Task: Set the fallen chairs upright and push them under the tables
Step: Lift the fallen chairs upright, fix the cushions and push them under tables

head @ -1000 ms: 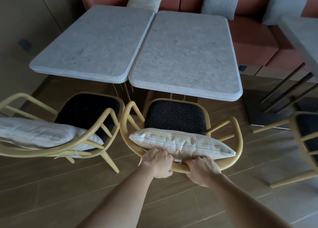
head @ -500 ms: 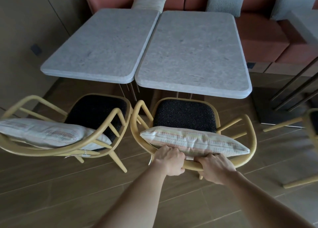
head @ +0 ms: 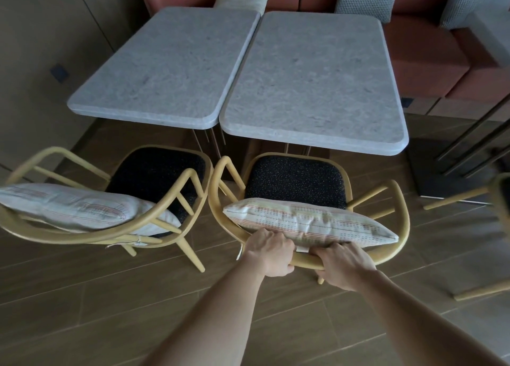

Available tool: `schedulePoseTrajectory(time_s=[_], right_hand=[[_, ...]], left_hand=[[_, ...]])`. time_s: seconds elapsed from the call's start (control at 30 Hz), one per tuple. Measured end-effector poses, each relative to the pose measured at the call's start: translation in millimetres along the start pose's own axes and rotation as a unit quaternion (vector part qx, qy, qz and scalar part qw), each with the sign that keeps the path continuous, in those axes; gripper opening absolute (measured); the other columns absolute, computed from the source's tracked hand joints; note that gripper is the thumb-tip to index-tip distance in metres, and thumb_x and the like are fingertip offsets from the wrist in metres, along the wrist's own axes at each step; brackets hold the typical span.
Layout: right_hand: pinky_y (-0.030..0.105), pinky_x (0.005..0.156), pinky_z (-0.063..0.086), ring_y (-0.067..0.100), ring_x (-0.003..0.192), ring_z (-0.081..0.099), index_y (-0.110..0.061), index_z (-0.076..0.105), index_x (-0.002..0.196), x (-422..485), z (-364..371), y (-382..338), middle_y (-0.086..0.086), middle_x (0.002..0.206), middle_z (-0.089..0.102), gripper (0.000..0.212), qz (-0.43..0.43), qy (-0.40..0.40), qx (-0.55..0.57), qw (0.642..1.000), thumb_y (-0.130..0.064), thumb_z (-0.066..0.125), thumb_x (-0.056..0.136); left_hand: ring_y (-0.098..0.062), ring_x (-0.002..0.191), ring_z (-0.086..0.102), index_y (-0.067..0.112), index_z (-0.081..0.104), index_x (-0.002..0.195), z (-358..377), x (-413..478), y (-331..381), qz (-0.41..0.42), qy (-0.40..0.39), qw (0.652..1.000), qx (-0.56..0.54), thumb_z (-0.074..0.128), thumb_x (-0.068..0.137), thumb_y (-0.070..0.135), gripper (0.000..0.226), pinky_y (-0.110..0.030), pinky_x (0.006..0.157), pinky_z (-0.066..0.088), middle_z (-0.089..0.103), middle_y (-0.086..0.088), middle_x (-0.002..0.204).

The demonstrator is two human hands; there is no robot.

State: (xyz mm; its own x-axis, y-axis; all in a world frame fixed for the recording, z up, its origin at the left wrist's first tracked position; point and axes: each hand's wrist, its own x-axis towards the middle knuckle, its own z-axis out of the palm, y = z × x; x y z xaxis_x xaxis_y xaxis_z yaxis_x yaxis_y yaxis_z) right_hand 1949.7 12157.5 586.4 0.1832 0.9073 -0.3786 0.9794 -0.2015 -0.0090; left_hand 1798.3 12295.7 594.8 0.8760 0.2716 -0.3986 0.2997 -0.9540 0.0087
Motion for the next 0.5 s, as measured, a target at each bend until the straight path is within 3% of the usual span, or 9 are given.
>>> schedulePoseTrajectory(time_s=[0.23, 0.33, 0.43, 0.5], right_hand=[[0.035, 0.091, 0.057, 0.021, 0.101, 0.074, -0.038, 0.062, 0.133, -1.9, 1.5, -0.2, -0.007, 0.112, 0.078, 0.037, 0.010, 0.018, -0.015, 1.000, -0.049, 0.045, 0.102], [0.036, 0.094, 0.056, 0.021, 0.112, 0.070, -0.040, 0.063, 0.134, -4.6, 3.9, -3.5, -0.007, 0.122, 0.075, 0.039, 0.018, 0.049, -0.019, 0.998, -0.054, 0.047, 0.101], [0.034, 0.097, 0.053, 0.015, 0.122, 0.065, -0.044, 0.057, 0.139, -18.0, 1.1, -11.4, -0.014, 0.138, 0.065, 0.054, 0.046, 0.065, 0.080, 0.994, -0.069, 0.061, 0.091], [0.030, 0.097, 0.054, 0.007, 0.118, 0.065, -0.044, 0.057, 0.139, -35.7, -10.7, -26.2, -0.018, 0.137, 0.064, 0.067, 0.075, 0.118, 0.223, 0.965, -0.080, 0.062, 0.083]], left_hand=[[-0.029, 0.080, 0.073, 0.023, 0.074, 0.108, -0.4, -6.5, -0.7, -0.010, 0.041, 0.999, 0.006, 0.062, 0.095, 0.050, 0.033, -0.036, 0.066, 0.045, 0.076, -0.005, 0.089], [-0.028, 0.085, 0.073, 0.028, 0.073, 0.110, 4.9, -9.7, -1.8, -0.021, 0.078, 0.996, -0.026, 0.061, 0.093, 0.058, 0.037, -0.037, 0.069, 0.049, 0.076, -0.003, 0.092], [-0.017, 0.097, 0.070, 0.032, 0.067, 0.112, 4.1, -23.3, -8.1, -0.016, 0.126, 0.978, -0.167, 0.059, 0.086, 0.076, 0.051, -0.034, 0.081, 0.052, 0.075, 0.009, 0.109], [-0.007, 0.105, 0.066, 0.031, 0.064, 0.116, -5.2, -47.8, -16.6, -0.018, 0.163, 0.925, -0.344, 0.056, 0.083, 0.081, 0.061, -0.033, 0.094, 0.053, 0.071, 0.015, 0.116]])
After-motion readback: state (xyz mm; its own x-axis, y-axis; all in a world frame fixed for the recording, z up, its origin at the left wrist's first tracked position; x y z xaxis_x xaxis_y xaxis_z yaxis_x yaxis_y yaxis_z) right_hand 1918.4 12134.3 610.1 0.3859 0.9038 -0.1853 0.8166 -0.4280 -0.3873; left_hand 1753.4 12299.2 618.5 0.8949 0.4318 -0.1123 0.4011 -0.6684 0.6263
